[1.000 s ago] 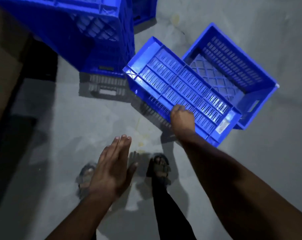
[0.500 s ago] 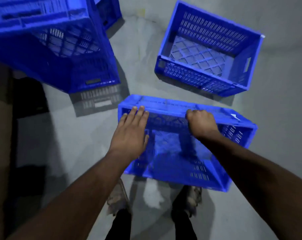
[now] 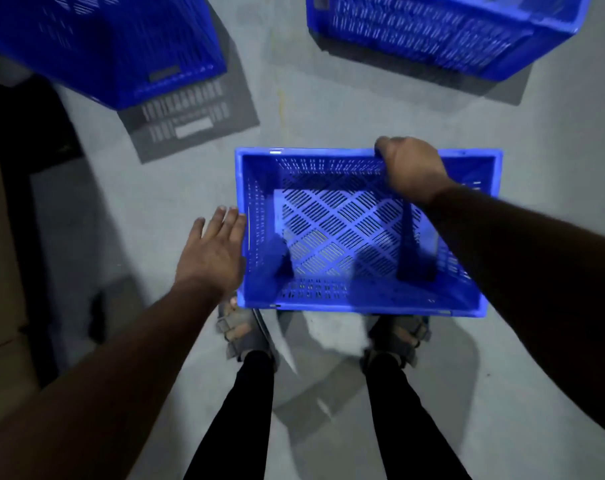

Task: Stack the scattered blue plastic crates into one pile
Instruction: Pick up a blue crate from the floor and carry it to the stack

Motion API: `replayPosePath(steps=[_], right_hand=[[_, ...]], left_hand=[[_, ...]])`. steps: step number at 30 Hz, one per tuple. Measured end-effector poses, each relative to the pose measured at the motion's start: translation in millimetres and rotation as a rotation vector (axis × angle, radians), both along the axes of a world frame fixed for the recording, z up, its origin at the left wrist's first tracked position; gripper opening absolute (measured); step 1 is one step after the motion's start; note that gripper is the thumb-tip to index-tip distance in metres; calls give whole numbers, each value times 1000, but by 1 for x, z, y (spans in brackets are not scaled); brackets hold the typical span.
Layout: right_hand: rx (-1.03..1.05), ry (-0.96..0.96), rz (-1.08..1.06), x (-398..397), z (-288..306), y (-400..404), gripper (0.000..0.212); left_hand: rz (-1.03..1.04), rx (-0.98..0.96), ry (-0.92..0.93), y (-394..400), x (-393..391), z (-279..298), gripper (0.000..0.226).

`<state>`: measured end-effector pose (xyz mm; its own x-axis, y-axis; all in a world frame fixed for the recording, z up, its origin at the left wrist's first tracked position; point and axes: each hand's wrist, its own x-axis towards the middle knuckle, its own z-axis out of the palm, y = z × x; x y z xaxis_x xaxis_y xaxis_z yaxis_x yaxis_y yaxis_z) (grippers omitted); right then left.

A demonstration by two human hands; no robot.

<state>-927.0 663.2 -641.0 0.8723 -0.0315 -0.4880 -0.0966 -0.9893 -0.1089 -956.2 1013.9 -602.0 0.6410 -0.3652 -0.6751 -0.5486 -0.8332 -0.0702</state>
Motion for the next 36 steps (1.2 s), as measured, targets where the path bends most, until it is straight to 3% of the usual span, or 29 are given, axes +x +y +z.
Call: replayPosePath(steps=[3, 7, 9, 13, 15, 18, 22, 25, 30, 36], right_hand=[[60, -53, -50, -21, 15, -8, 31], [66, -10, -462, -82, 26, -35, 33], [6, 0, -686, -120, 22, -55, 37], [128, 61, -1118, -169, -5, -88, 66], [307, 130, -1223, -179, -25, -98, 71], [468, 72, -1340, -184, -58, -110, 99], [576, 11, -1387, -189, -109, -136, 102], [657, -18, -1423, -182, -108, -138, 95], [899, 42, -1552, -165, -45, -108, 70], [956, 149, -1452, -167, 74, -102, 72]], left_hand=[[-19, 0, -19, -12, -11, 12, 71], [121, -88, -23, -15, -13, 14, 73], [344, -181, 14, -14, -13, 6, 73], [1116, -310, 221, -8, 2, -34, 71], [1338, -444, 304, -5, 10, -67, 64], [1545, -670, 359, -19, 18, -88, 55], [1538, -793, 445, -39, 27, -90, 67], [1560, -809, 418, -40, 26, -89, 74], [1689, -783, 492, -25, 29, -69, 82], [1585, -814, 633, 15, 29, 33, 74]])
